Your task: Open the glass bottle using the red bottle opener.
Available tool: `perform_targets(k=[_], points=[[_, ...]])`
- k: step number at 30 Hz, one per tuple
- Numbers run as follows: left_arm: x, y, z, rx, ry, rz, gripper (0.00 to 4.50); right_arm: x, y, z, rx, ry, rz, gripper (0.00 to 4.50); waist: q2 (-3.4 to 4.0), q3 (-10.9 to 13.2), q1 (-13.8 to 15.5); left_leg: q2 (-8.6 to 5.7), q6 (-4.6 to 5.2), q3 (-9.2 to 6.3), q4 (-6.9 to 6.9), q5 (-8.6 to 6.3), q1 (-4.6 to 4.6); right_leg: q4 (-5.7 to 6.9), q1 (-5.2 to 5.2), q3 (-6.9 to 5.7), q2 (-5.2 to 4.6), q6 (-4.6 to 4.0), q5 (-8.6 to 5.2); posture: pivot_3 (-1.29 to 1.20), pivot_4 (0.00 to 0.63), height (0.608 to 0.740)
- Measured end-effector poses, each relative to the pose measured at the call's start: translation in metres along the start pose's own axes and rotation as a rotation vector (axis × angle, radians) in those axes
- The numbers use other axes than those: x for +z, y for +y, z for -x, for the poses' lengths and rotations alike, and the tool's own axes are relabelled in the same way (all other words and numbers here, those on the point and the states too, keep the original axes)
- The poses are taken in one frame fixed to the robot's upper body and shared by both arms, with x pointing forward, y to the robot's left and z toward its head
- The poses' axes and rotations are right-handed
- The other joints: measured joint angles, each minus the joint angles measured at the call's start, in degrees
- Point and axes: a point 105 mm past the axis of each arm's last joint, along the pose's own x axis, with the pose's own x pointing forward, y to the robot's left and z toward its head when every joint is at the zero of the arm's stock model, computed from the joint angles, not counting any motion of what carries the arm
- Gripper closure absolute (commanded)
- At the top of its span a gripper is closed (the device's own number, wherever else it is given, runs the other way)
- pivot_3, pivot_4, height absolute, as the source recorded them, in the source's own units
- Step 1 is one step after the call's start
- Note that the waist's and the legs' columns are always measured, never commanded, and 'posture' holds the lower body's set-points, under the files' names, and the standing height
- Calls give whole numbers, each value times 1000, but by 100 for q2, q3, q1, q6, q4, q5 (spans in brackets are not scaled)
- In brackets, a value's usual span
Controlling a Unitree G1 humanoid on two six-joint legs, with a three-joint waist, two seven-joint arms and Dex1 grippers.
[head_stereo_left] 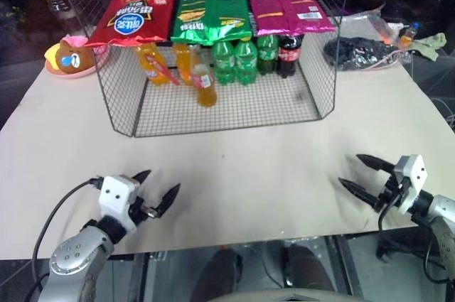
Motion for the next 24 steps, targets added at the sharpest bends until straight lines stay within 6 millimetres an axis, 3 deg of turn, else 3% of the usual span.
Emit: perform_targets(k=[9,24], points=[[1,8,6,62,-23,-1,59,-4,-2,-6,24,7,-3,0,-1,0,-3,3,-1,1,0,0,0,0,0,0,0,0,0,0,150,740],[12,24,-1,122,-81,-4,59,-5,5,-17,42,-23,-8,0,-2,0,-2,2,-4,1,0,2,0,-1,-1,0,1,0,0,0,150,740]])
